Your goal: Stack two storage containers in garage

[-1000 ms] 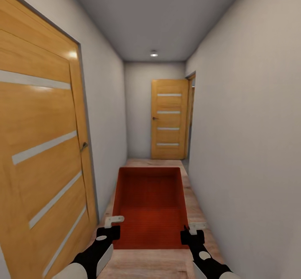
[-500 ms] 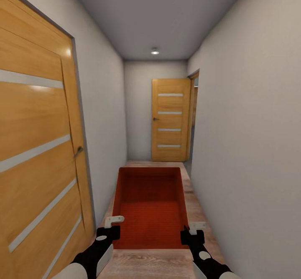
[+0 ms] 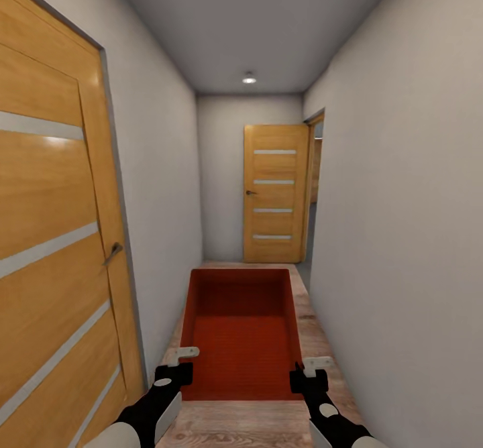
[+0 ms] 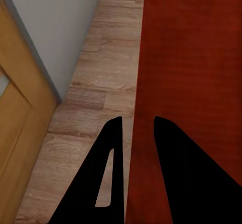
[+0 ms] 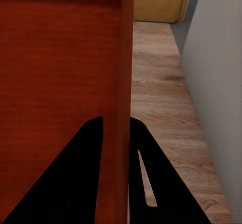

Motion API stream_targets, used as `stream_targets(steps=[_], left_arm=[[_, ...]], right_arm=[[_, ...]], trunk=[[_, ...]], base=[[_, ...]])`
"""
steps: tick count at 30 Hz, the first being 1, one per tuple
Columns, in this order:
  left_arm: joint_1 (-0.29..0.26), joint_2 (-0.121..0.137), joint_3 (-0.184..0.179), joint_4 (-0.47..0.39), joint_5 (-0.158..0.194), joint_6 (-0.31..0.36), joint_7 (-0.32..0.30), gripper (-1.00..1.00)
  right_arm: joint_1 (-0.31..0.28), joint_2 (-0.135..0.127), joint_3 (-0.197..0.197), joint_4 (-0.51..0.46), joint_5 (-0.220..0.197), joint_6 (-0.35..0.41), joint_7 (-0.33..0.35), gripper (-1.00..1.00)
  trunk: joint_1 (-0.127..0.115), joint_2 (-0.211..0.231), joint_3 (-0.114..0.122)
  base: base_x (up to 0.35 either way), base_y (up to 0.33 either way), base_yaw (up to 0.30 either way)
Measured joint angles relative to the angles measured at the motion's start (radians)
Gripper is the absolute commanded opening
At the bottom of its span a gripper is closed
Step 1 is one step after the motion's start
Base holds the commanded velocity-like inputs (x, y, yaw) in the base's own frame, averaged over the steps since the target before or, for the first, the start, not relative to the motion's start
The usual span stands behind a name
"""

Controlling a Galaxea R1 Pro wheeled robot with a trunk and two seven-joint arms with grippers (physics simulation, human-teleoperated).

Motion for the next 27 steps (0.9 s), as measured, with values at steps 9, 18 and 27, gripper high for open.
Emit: stream_targets(steps=[9, 18, 27], left_arm=[[0.000, 0.000, -0.001, 0.000, 0.001, 0.000, 0.000, -1.00], [0.000, 0.001, -0.002, 0.000, 0.001, 0.000, 0.000, -1.00], [0.000, 0.000, 0.000, 0.000, 0.001, 0.000, 0.000, -1.00]], right_arm=[[0.000, 0.000, -0.001, 0.000, 0.002, 0.000, 0.000, -1.00], [0.000, 0.000, 0.001, -0.001, 0.001, 0.001, -0.001, -1.00], [0.000, 0.000, -0.001, 0.000, 0.002, 0.000, -0.001, -1.00]], trunk=[[0.000, 0.000, 0.000], [0.000, 0.000, 0.000], [0.000, 0.000, 0.000]], base=[[0.322, 0.000, 0.000], [0.322, 0.000, -0.077], [0.322, 0.000, -0.109]])
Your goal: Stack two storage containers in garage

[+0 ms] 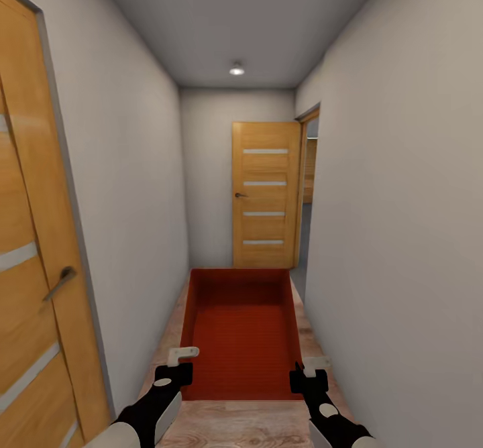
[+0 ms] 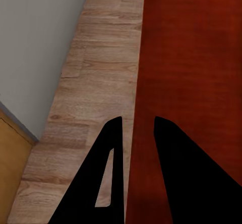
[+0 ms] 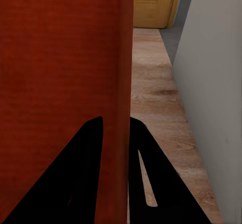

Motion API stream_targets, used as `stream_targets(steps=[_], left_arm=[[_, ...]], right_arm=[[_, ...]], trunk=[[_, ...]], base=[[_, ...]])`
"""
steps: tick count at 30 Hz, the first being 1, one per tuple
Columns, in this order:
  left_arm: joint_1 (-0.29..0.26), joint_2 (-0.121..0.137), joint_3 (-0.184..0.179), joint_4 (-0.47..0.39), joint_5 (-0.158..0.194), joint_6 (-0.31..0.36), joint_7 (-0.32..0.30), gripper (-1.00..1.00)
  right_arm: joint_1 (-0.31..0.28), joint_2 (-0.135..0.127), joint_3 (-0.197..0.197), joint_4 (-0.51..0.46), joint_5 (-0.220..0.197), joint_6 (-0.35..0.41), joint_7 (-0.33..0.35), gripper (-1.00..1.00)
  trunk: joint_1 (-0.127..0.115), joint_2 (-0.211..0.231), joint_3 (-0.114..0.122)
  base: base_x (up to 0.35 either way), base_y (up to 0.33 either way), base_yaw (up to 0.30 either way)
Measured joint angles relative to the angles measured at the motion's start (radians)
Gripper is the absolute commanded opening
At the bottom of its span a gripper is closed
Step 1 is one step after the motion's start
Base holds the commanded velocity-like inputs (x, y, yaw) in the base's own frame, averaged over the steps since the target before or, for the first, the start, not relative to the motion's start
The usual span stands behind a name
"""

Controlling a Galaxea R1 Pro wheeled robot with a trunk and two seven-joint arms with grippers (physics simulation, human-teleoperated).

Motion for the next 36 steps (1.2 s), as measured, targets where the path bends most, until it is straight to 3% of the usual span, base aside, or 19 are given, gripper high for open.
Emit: stream_targets(steps=[36], left_arm=[[0.000, 0.001, -0.001, 0.000, 0.002, -0.001, 0.000, -1.00]], right_arm=[[0.000, 0.001, 0.000, 0.000, 0.001, 0.000, -0.001, -1.00]], trunk=[[0.000, 0.000, 0.000]], base=[[0.322, 0.000, -0.001]])
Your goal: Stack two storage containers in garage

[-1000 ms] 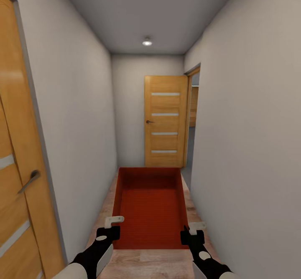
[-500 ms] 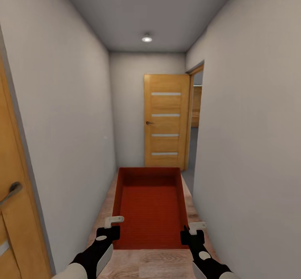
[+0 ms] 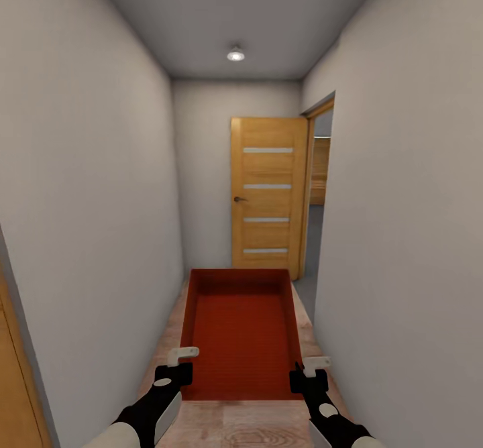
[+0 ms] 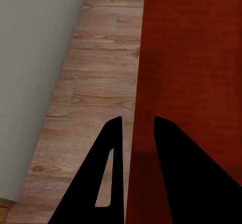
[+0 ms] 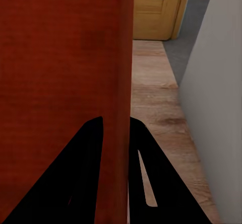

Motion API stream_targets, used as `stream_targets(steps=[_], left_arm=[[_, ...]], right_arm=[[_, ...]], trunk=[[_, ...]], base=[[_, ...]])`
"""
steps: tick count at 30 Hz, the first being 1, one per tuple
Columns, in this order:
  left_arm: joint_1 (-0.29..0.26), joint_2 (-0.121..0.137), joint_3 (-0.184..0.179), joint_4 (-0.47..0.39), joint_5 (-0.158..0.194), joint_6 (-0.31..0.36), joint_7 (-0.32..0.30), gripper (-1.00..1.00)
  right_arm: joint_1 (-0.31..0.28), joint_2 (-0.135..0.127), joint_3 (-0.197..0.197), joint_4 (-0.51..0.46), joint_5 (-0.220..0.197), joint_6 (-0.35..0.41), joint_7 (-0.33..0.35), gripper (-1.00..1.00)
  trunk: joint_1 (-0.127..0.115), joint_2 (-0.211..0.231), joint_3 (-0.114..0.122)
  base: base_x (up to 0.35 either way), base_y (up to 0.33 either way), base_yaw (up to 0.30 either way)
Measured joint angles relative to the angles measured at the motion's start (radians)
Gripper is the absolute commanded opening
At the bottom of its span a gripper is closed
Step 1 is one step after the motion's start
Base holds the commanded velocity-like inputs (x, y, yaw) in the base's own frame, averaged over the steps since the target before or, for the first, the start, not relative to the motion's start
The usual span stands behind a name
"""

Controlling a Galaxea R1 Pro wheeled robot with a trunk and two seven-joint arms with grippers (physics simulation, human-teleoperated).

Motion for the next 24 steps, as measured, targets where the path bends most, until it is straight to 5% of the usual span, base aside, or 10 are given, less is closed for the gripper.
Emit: stream_targets(steps=[24], left_arm=[[0.000, 0.000, -0.001, -0.001, 0.002, -0.001, 0.000, -1.00]], right_arm=[[0.000, 0.000, 0.000, 0.000, -0.001, 0.000, 0.000, -1.00]], trunk=[[0.000, 0.000, 0.000]], base=[[0.322, 0.000, 0.000]])
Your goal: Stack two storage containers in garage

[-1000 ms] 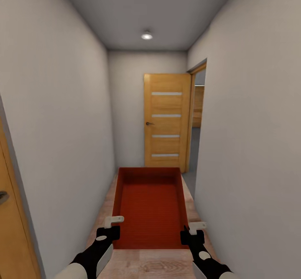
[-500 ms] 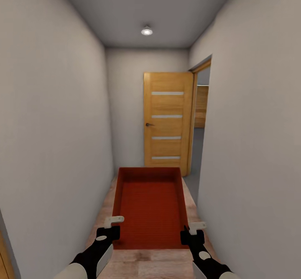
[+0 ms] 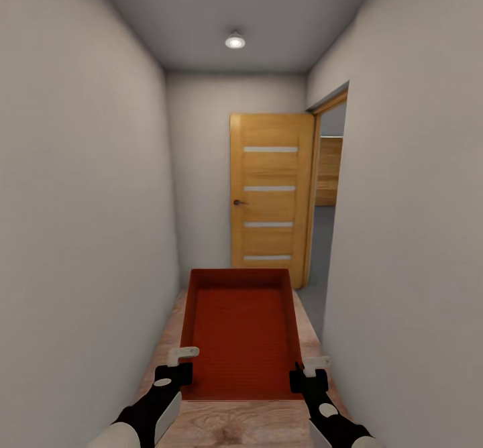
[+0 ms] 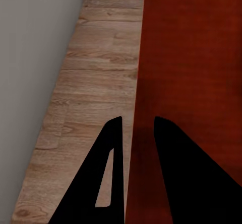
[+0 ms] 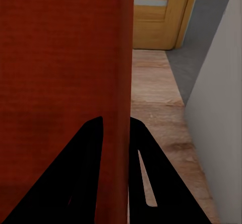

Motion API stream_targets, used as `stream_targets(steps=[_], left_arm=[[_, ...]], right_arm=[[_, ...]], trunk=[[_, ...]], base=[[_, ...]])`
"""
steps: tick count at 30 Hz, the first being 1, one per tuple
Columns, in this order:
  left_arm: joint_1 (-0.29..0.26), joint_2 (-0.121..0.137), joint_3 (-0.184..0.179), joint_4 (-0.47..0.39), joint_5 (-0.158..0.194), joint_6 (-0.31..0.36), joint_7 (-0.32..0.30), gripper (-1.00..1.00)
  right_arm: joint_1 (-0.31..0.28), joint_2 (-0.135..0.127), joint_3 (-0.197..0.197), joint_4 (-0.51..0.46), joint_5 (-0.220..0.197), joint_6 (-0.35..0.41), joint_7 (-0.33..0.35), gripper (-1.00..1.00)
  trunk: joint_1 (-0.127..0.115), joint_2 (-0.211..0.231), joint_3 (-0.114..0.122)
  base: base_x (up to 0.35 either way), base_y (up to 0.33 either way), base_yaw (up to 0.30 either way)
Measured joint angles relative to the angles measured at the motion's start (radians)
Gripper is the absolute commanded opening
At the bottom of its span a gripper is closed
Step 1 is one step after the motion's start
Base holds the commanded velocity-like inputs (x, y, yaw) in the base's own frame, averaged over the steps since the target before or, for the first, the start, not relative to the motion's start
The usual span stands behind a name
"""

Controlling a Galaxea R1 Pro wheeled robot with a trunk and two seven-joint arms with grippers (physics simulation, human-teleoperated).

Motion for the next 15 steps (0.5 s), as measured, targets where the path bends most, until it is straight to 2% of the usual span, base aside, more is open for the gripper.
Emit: stream_targets(steps=[15], left_arm=[[0.000, 0.000, 0.000, 0.000, 0.000, 0.000, 0.000, -1.00]], right_arm=[[0.000, 0.000, 0.000, 0.000, 0.000, 0.000, 0.000, -1.00]], trunk=[[0.000, 0.000, 0.000]], base=[[0.322, 0.000, 0.000]])
